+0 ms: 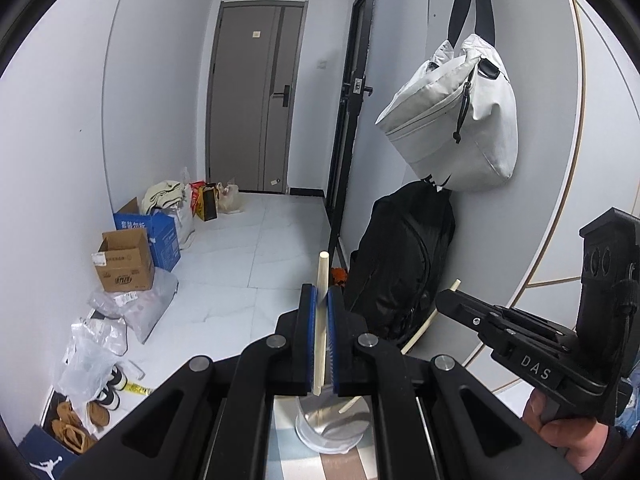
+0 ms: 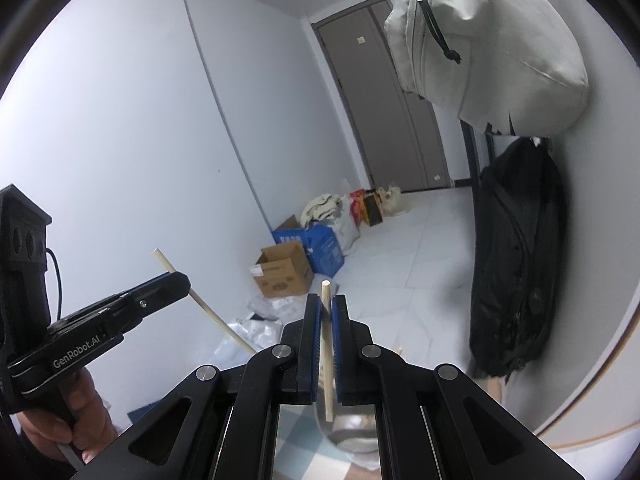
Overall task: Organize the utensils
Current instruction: 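Lower both held chopsticks into the white holder with both grippers, then open both grippers and raise them out of the holder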
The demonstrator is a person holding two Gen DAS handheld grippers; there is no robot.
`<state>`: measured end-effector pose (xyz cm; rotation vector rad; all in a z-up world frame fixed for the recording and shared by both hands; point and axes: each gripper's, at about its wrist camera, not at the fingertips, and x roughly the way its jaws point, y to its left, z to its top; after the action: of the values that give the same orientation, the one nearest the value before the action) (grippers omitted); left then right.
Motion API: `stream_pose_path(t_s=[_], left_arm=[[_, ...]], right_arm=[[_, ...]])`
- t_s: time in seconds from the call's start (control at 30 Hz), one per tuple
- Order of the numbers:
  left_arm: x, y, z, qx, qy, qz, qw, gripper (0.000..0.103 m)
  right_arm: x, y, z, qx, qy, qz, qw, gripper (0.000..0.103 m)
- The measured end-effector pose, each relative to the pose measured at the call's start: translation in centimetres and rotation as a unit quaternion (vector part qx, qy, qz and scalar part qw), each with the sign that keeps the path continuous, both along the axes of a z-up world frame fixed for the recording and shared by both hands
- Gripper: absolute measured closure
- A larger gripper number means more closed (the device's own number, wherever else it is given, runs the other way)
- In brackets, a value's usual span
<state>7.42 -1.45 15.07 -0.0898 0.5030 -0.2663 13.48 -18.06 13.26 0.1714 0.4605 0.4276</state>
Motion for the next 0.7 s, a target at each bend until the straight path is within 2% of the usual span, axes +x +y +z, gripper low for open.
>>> stream_pose_path(t_s=[0.7], left_arm=[[5.2, -1.6, -3.1, 0.019, 0.046, -0.023, 0.9985, 0.101]], right_arm=[[5.5, -0.3, -0.5, -0.008, 0.007, -0.007, 1.0, 0.098]])
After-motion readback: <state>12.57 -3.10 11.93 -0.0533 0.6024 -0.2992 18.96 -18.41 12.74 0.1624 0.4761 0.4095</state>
